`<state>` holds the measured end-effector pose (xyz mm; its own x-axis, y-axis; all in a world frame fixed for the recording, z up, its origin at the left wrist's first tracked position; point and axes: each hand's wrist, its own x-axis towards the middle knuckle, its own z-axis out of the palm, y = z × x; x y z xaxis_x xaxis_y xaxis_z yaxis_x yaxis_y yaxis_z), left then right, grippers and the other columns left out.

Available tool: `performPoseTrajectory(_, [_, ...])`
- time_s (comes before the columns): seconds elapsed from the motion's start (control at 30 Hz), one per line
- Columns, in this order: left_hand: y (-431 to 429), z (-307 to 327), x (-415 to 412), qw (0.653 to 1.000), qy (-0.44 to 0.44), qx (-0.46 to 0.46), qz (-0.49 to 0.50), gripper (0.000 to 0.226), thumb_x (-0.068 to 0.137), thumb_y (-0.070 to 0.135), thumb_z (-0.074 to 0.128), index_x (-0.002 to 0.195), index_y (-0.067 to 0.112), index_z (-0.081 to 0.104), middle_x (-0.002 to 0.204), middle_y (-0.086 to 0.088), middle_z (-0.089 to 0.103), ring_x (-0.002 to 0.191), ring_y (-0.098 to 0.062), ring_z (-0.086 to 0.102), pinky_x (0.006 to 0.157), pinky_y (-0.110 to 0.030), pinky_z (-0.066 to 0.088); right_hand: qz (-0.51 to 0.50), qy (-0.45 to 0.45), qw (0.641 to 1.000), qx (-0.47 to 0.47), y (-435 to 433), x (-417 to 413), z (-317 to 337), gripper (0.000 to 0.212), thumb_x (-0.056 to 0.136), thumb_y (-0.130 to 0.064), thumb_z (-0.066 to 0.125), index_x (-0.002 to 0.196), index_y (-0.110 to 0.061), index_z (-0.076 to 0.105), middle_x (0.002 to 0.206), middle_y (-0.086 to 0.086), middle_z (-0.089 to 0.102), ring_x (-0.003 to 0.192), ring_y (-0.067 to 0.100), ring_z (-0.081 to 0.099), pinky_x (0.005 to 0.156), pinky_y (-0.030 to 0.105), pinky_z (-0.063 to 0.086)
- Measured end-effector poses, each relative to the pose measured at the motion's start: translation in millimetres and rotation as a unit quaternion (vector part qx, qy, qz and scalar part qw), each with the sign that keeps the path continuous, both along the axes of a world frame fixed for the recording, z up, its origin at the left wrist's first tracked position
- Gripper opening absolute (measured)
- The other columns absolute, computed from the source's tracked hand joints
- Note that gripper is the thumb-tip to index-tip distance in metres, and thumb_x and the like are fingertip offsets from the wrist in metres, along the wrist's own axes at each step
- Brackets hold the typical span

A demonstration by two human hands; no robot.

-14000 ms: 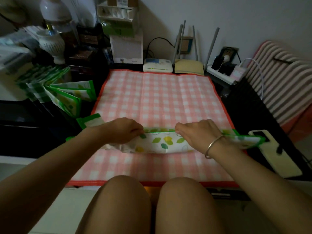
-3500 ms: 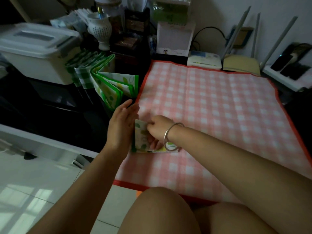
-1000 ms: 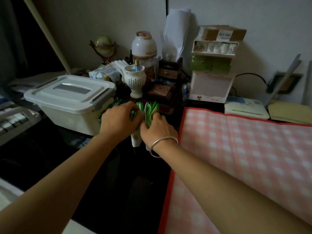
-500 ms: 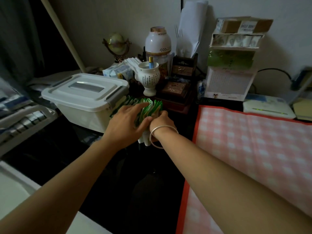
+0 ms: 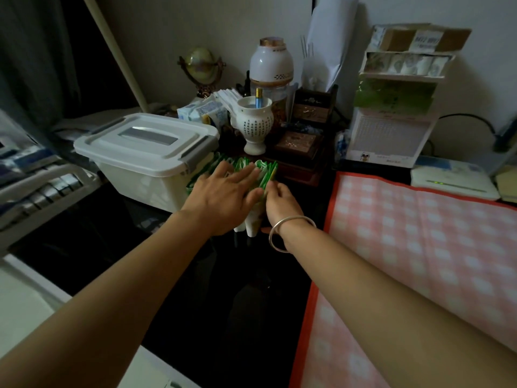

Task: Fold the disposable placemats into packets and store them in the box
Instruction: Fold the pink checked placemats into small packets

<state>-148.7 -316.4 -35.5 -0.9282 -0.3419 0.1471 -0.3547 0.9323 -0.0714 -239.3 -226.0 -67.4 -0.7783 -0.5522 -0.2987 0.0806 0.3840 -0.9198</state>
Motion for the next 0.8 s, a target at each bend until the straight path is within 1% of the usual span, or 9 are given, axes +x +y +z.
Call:
performPoseTrajectory(0.07, [0,2,-1,1.000,-0.023,-0.013,0.014,0.064,0.097,0.060,0.009,0.155,0.034,0.015,0.161,0.018,0.013,0.141,-0.016,0.018,0.103,-0.041,0.035,0.003,0.004,1.000,-0.001,-2,2,-1,0.048,0.096,-0.054,0.032,0.140,-0.036,0.040,0.133,0.004,0.055,0.115,0.030,0.056,0.097,0.049,0.046])
performPoseTrajectory(0.17, [-4,4,-3,0.997,-0.058,-0.039,0.015,0.063,0.098,0.059,0.007,0.156,0.034,0.009,0.162,0.016,0.008,0.142,-0.016,0.017,0.104,-0.042,0.032,0.017,0.006,1.000,0.001,-6,2,-3,0.051,0.093,-0.059,0.034,0.139,-0.037,0.040,0.132,0.004,0.055,0.114,0.030,0.057,0.095,0.050,0.049])
performPoseTrajectory(0.27, [-8,7,-5,0.996,-0.091,-0.014,0.004,0.064,0.097,0.061,0.008,0.156,0.036,0.003,0.162,0.018,0.001,0.143,-0.018,0.011,0.107,-0.044,0.027,0.021,-0.018,1.000,-0.006,-6,-1,-3,0.055,0.091,-0.059,0.042,0.140,-0.035,0.039,0.133,0.004,0.053,0.114,0.030,0.056,0.093,0.051,0.050])
performPoseTrajectory(0.37, [-9,7,1,0.994,-0.106,0.000,-0.014,0.075,0.091,0.070,0.011,0.155,0.035,-0.003,0.162,0.018,-0.006,0.145,-0.020,0.006,0.112,-0.047,0.024,0.006,-0.067,0.997,-0.033,-4,-4,-4,0.054,0.091,-0.055,0.049,0.139,-0.031,0.038,0.128,0.002,0.054,0.110,0.029,0.058,0.089,0.051,0.053])
performPoseTrajectory(0.47, [-8,5,9,0.995,-0.094,0.003,-0.013,0.087,0.078,0.068,0.013,0.156,0.032,-0.001,0.163,0.015,-0.006,0.145,-0.022,0.010,0.114,-0.048,0.022,-0.005,-0.124,0.991,-0.058,-3,-3,-5,0.050,0.092,-0.049,0.053,0.136,-0.031,0.037,0.118,0.001,0.052,0.101,0.027,0.061,0.081,0.050,0.057])
performPoseTrajectory(0.53, [-4,1,13,0.997,-0.069,-0.015,-0.016,0.089,0.077,0.066,0.013,0.157,0.028,0.002,0.164,0.009,-0.002,0.145,-0.024,0.014,0.118,-0.048,0.016,-0.018,-0.114,0.992,-0.059,-5,-2,-7,0.050,0.091,-0.048,0.056,0.134,-0.029,0.039,0.118,0.003,0.055,0.100,0.028,0.063,0.082,0.050,0.056])
performPoseTrajectory(0.67, [8,-9,18,0.997,0.022,-0.030,-0.072,0.085,0.080,0.059,0.022,0.156,0.021,0.017,0.163,0.000,0.014,0.146,-0.022,0.021,0.122,-0.045,0.007,-0.052,-0.076,0.994,-0.051,-4,1,-11,0.042,0.088,-0.046,0.058,0.123,-0.026,0.046,0.103,0.001,0.057,0.096,0.027,0.064,0.082,0.047,0.056])
performPoseTrajectory(0.73, [12,-11,20,0.996,0.033,-0.037,-0.078,0.080,0.085,0.054,0.023,0.156,0.017,0.019,0.163,-0.001,0.014,0.149,-0.019,0.016,0.123,-0.041,0.003,-0.056,-0.049,0.996,-0.046,-1,1,-13,0.047,0.084,-0.049,0.061,0.123,-0.025,0.048,0.112,0.002,0.059,0.099,0.026,0.063,0.084,0.047,0.055])
performPoseTrajectory(0.8, [14,-14,21,0.996,-0.001,-0.049,-0.069,0.076,0.092,0.052,0.021,0.157,0.014,0.008,0.164,-0.002,0.003,0.151,-0.016,0.002,0.123,-0.039,-0.002,-0.055,-0.048,0.996,-0.050,4,2,-12,0.053,0.082,-0.052,0.062,0.126,-0.025,0.049,0.118,0.003,0.058,0.102,0.026,0.061,0.086,0.047,0.054])
